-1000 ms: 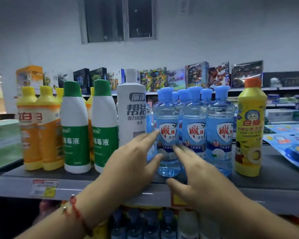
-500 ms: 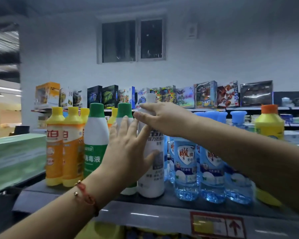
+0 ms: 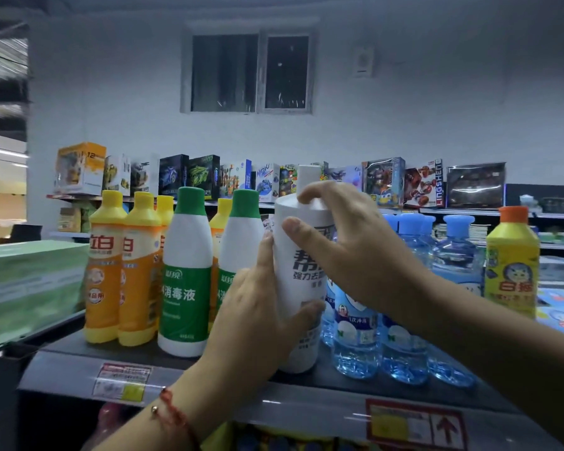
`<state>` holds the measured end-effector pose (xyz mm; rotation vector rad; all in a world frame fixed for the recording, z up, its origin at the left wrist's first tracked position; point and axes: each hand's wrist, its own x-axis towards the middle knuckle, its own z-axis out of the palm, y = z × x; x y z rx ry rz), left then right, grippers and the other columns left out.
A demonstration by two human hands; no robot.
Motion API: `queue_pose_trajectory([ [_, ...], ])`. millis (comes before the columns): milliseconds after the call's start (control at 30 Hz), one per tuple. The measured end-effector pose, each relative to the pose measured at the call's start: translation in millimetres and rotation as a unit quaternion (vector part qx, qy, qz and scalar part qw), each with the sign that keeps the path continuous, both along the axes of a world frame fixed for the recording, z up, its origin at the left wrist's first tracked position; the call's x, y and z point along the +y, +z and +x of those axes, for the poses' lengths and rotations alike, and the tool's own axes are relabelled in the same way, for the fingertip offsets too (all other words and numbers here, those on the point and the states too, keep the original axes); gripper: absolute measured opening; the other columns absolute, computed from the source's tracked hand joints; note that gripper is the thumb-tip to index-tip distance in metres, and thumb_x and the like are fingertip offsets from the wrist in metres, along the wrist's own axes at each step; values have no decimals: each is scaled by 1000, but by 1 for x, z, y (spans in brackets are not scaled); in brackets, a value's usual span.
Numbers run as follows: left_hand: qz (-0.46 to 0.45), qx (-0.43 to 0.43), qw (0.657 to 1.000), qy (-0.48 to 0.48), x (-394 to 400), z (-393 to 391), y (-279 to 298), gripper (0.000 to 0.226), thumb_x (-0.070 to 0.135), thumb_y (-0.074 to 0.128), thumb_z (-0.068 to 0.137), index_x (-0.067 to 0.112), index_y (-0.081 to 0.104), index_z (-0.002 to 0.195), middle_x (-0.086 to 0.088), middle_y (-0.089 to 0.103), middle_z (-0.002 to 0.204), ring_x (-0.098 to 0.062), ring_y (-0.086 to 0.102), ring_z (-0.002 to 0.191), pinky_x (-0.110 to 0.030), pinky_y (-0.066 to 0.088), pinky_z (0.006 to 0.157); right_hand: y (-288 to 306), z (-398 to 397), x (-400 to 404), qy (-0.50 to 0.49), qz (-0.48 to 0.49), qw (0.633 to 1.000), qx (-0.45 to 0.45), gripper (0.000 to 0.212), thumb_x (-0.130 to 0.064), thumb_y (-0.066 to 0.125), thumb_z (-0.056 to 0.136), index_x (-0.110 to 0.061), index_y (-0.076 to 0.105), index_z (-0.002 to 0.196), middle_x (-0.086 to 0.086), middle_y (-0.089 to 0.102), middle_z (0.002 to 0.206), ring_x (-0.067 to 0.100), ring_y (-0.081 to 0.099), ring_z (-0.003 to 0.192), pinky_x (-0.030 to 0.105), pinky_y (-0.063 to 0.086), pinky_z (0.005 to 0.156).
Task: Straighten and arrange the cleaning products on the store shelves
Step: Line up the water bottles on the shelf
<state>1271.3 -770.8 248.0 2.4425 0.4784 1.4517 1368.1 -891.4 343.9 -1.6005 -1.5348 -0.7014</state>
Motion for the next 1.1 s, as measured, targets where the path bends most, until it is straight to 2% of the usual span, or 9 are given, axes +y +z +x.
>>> queue_pose_trajectory([
  [133,-94,-86,989,-70,-7,6,-4,89,66,75,71,44,27,142,15,58,121,-11,63,105,-40,56,83,-14,-11,-18,26,44,999,-19,41,-57,52,87,-33,55,120,-20,46,122,-5,39,112,6,31,90],
  [233,-136,-109,980,-92,-11,1,-8,71,65,74,65,40,36,120,13,63,104,-4,67,85,-42,61,67,-32,-12,-31,72,13,997,0,49,-49,57,87,-42,49,135,-29,35,146,-21,29,129,0,28,100],
  [333,-166,-150,968,-118,-7,-9,-16,78,60,80,60,29,42,121,11,68,103,-8,70,89,-37,62,67,-66,-6,-35,115,-12,992,44,69,-44,64,84,-53,32,144,-32,17,160,-11,17,147,30,32,118],
  [500,-187,-259,930,-181,-10,-25,-34,81,46,81,64,-8,52,117,-6,68,97,-6,70,85,-14,53,63,-121,3,-24,91,-129,976,150,98,-46,80,80,-65,11,146,-59,15,131,-32,22,126,13,29,105],
  [633,-191,-341,900,-195,-31,-46,-36,75,37,79,71,-8,47,122,0,66,97,-2,69,86,-15,55,70,-119,-5,-19,26,-115,993,23,104,-42,84,73,-35,21,156,-18,44,137,3,46,122,40,52,99],
  [733,-265,-360,871,-203,-48,-63,-37,83,51,80,67,7,48,129,-5,69,107,-17,72,100,-35,62,78,-114,-17,-38,38,-69,997,-19,96,-56,72,69,-33,29,151,-9,53,124,7,54,99,38,58,74],
  [867,-381,-382,784,-306,-80,-79,-56,94,73,74,70,16,51,141,-9,70,125,-28,67,118,-50,59,93,-126,-35,-88,123,-144,979,73,79,-55,78,64,-60,38,132,-20,58,112,6,61,94,36,59,69],
  [967,-467,-400,697,-369,-116,-77,-88,79,72,67,76,15,64,131,-18,69,120,-40,62,120,-63,46,106,-152,-41,-126,164,-242,938,189,73,-40,87,63,-56,53,125,-12,67,108,10,68,89,40,61,70],
  [1100,-575,-399,643,-311,-173,-58,-135,70,73,51,85,14,66,119,-20,65,108,-37,63,103,-57,52,97,-198,-45,-186,105,-306,908,268,67,-46,84,60,-55,55,119,-17,68,106,3,68,86,38,62,72],
])
